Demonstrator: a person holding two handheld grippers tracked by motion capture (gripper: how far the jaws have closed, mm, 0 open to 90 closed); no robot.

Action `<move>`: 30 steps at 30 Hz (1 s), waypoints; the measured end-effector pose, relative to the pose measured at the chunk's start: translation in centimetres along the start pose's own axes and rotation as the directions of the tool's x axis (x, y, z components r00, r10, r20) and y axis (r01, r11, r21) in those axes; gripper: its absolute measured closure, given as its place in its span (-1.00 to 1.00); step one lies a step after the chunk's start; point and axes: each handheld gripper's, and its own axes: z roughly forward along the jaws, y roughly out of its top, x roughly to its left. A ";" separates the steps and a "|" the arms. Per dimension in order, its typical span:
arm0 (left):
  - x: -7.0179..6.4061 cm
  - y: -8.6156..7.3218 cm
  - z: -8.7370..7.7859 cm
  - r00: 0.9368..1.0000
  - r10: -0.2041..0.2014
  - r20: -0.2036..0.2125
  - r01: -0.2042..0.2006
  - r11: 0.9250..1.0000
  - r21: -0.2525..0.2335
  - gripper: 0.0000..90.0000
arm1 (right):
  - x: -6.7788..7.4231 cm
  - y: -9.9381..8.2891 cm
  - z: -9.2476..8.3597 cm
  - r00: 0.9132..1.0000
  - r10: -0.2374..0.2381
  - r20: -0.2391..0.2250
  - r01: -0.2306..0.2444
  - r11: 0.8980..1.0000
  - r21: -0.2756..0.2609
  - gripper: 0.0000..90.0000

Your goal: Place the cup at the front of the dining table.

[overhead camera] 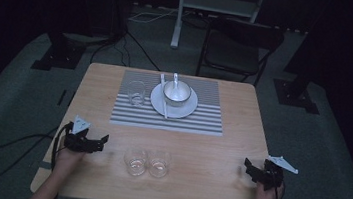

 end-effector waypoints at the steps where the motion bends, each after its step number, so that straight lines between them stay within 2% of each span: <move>1: 0.0 -0.2 -0.3 1.000 0.003 -0.005 -0.003 1.000 0.003 -0.96 | 0.0 0.0 0.0 1.000 0.001 0.000 -0.001 1.000 -0.001 -0.70; 3: 0.1 -0.6 -1.0 1.000 -0.015 0.002 0.015 1.000 -0.013 -0.96 | 0.0 0.0 0.0 1.000 0.003 0.001 -0.003 1.000 -0.002 -0.70; 7: 0.2 -1.5 -2.2 1.000 -0.024 -0.004 0.024 0.999 -0.024 -0.96 | 0.0 0.0 0.0 1.000 0.004 0.001 -0.004 1.000 -0.003 -0.70; 12: 0.0 -2.5 -3.2 1.000 -0.014 -0.011 0.014 0.999 -0.030 -0.96 | 0.0 0.0 0.0 1.000 0.004 0.002 -0.004 1.000 -0.004 -0.70; 18: -0.1 -3.4 -4.4 1.000 -0.030 -0.008 0.030 0.999 -0.038 -0.96 | 0.0 0.0 0.0 1.000 0.004 0.003 -0.004 1.000 -0.006 -0.70; 22: 0.0 -4.2 -5.3 0.999 -0.040 -0.029 0.038 0.998 -0.055 -0.96 | 0.0 0.0 0.0 1.000 0.003 0.003 -0.003 1.000 -0.005 -0.70; 30: 0.5 -5.6 -6.7 0.996 -0.061 -0.065 0.057 0.997 -0.058 -0.96 | 0.0 0.0 0.0 1.000 0.003 0.004 -0.003 1.000 -0.006 -0.70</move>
